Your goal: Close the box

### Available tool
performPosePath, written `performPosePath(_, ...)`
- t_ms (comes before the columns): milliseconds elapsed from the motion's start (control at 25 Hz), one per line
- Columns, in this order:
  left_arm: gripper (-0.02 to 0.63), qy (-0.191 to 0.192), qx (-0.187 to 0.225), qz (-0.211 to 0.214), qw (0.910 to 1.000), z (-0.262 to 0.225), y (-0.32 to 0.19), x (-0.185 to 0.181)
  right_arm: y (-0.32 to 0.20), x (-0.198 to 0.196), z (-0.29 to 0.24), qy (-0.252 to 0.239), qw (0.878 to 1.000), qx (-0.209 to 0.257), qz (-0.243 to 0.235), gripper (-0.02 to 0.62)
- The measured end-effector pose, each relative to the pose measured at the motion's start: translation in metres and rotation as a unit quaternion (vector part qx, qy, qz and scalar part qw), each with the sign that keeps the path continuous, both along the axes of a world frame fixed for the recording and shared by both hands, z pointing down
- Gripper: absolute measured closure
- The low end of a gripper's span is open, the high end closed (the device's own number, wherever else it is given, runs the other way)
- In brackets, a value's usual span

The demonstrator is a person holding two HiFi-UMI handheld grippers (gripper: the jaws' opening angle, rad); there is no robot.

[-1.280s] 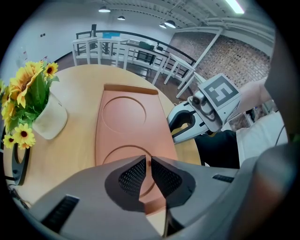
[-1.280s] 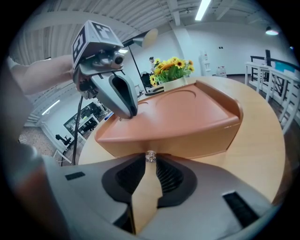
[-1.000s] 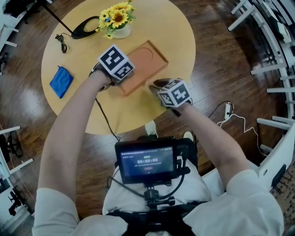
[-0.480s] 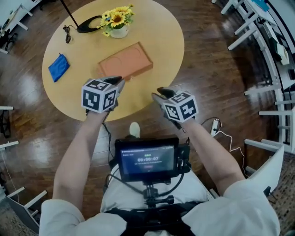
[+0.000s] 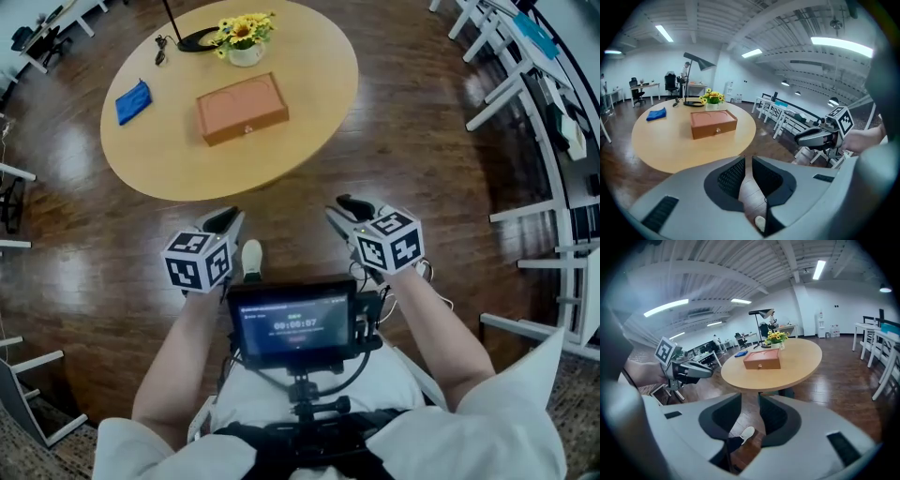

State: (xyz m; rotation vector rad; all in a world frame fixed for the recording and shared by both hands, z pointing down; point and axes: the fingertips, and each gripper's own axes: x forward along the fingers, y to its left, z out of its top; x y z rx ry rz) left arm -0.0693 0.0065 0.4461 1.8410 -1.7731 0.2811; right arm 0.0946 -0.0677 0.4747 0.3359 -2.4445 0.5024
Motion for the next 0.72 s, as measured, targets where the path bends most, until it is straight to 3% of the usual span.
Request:
performPosePath(280,0.56,-0.007,0.007,-0.061,0.9981,-0.007,0.057,0.05,0.028,0.059,-0.011,0.004,1.0,-0.002,-0.029,0.466)
performPosePath(720,0.56,-0.011,0.02,-0.094,0.9954,-0.019,0.095,0.058,0.059,0.06,-0.031,-0.016,0.999,0.011,-0.05,0.466)
